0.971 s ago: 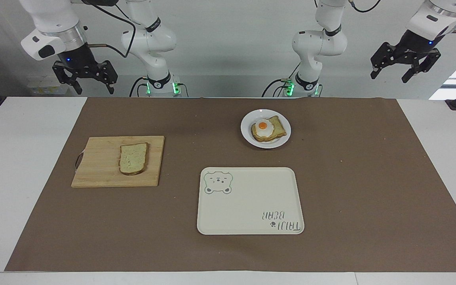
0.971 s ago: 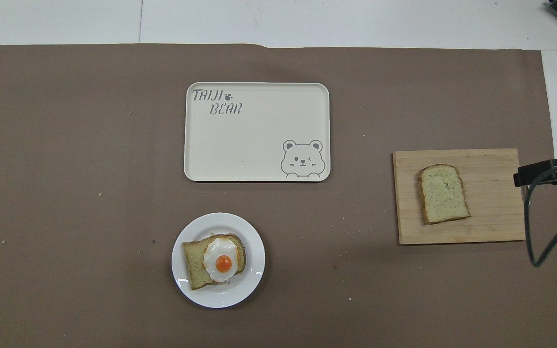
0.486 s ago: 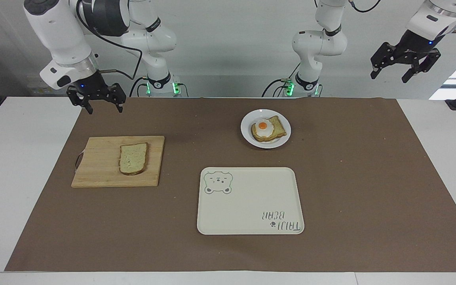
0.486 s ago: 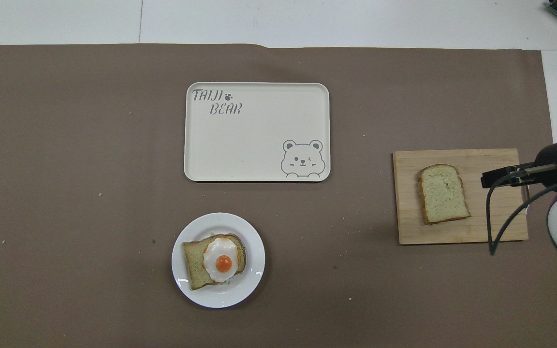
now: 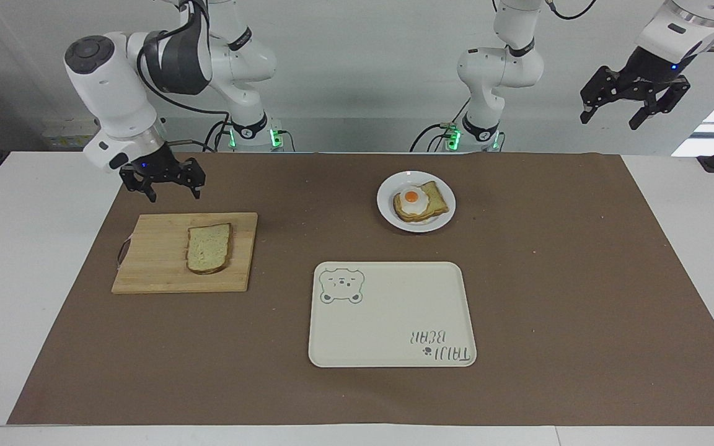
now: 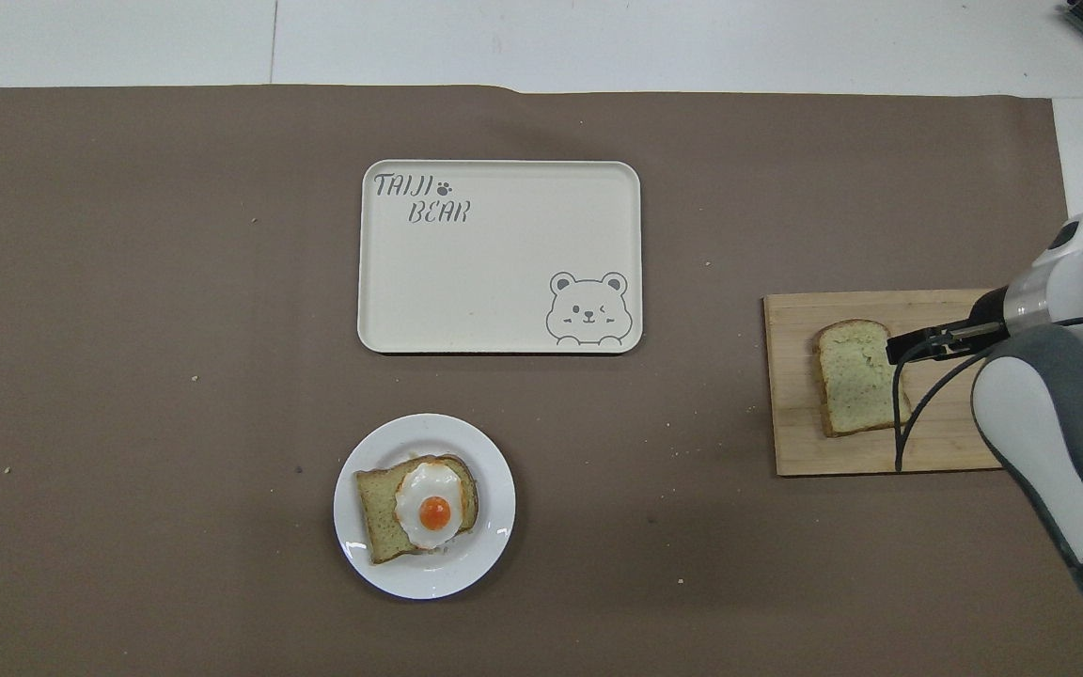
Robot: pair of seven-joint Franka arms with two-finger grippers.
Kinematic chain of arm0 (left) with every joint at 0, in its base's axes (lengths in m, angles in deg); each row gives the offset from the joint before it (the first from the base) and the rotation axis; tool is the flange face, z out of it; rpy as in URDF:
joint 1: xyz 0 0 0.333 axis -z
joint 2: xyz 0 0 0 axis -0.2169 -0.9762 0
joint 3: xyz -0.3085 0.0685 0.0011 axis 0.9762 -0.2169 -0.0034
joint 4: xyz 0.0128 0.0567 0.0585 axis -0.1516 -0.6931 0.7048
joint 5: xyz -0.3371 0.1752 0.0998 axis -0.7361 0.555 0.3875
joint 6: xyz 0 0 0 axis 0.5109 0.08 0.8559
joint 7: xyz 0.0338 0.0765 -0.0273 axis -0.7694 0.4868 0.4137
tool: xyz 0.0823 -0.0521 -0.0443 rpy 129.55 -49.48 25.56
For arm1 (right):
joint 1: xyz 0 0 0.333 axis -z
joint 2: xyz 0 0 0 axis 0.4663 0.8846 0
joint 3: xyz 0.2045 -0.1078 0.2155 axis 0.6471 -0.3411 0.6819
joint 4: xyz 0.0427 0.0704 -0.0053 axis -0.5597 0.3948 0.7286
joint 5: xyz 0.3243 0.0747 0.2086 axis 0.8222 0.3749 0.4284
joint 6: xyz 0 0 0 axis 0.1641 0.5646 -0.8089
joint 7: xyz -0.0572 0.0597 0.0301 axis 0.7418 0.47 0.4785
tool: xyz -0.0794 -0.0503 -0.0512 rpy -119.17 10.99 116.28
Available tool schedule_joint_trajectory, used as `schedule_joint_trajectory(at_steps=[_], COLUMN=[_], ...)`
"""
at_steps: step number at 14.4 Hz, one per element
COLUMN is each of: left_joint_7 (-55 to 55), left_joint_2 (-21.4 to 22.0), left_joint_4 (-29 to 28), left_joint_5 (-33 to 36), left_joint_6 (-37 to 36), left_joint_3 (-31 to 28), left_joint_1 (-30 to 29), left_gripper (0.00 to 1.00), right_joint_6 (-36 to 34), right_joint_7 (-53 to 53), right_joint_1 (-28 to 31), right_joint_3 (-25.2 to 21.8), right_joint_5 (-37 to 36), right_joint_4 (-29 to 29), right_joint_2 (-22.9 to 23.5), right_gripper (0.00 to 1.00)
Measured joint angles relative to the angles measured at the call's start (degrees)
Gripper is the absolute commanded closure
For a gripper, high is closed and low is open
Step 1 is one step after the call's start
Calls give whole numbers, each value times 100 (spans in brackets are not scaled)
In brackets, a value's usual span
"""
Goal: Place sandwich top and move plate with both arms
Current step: 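Reach the right gripper to the bread slice on the cutting board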
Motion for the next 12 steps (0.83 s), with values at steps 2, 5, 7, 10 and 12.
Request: schedule_joint_trajectory(at_steps=[2, 5, 7, 10, 12], left_joint_7=[0, 0, 0, 0, 0], left_joint_2=[0, 0, 0, 0, 0], left_joint_4=[0, 0, 0, 0, 0], left_joint_5=[0, 0, 0, 0, 0], left_joint_6=[0, 0, 0, 0, 0], left_joint_3=[0, 0, 0, 0, 0], left_joint_1=[0, 0, 0, 0, 0], left_gripper=[0, 0, 0, 0, 0], right_joint_6=[198, 669, 848, 947, 1065], right_joint_7=[9, 117, 332, 658, 683], right_joint_1=[39, 74, 115, 276, 297], right_joint_3=[0, -1, -1, -5, -5], right_joint_5=[43, 203, 209, 221, 232], right_joint_4=[151, 422, 495, 542, 617], right_joint_2=[114, 311, 450, 598, 672], right_gripper=[0, 0, 0, 0, 0])
